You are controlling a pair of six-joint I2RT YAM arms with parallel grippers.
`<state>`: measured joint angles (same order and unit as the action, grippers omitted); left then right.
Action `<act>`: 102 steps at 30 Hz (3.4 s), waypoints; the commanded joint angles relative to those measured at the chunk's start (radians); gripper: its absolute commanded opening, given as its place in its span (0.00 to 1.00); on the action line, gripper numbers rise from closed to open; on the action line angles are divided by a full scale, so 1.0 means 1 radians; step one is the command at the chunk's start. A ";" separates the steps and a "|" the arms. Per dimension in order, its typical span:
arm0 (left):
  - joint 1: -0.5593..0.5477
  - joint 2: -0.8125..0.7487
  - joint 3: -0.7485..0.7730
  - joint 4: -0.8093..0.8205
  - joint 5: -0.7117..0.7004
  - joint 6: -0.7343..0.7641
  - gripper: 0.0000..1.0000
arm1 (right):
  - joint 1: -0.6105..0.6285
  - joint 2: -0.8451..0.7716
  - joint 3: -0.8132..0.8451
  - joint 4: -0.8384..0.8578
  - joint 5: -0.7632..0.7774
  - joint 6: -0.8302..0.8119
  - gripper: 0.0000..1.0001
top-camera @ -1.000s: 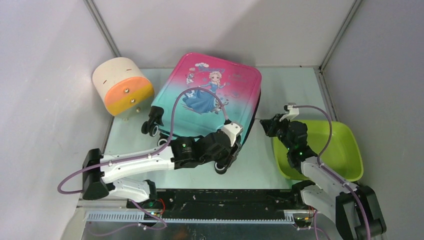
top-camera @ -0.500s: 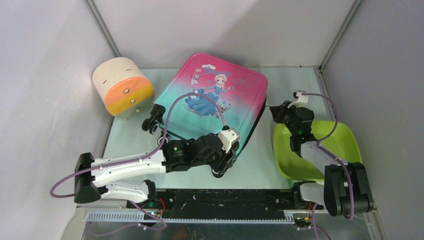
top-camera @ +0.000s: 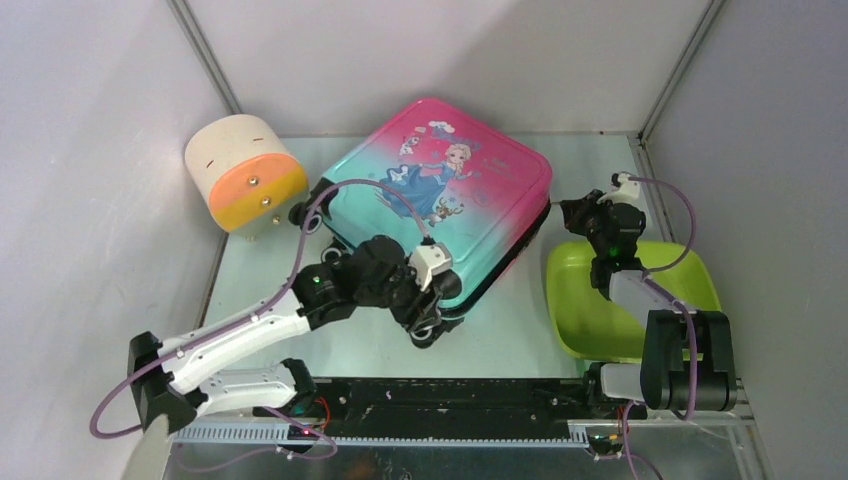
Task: Open, take out, and arrange the luggage
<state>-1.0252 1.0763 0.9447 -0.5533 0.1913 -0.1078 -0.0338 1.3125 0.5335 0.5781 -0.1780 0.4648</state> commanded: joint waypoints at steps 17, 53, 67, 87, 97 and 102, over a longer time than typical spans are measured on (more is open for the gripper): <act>0.409 -0.006 0.206 -0.073 0.090 0.191 0.57 | 0.015 -0.121 -0.055 0.027 0.032 0.029 0.00; 0.285 0.043 0.209 -0.247 -0.056 0.255 0.88 | 0.048 -0.182 -0.069 0.000 -0.011 0.028 0.00; 0.217 0.128 0.238 -0.288 -0.111 0.310 0.60 | 0.043 -0.185 -0.069 -0.013 -0.010 0.063 0.00; 0.031 -0.032 0.152 -0.433 0.122 0.660 0.00 | -0.112 -0.140 -0.032 0.014 0.014 0.083 0.00; 0.040 -0.052 0.132 -0.479 0.170 0.735 0.00 | -0.130 0.096 0.111 0.178 -0.060 0.111 0.00; 0.072 -0.079 0.095 -0.444 0.187 0.744 0.00 | -0.130 0.207 0.165 0.229 -0.104 0.137 0.00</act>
<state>-0.9249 1.0500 1.0649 -0.8528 0.0845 0.4774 -0.1375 1.4666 0.6224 0.6518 -0.3237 0.5995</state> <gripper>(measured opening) 0.507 0.052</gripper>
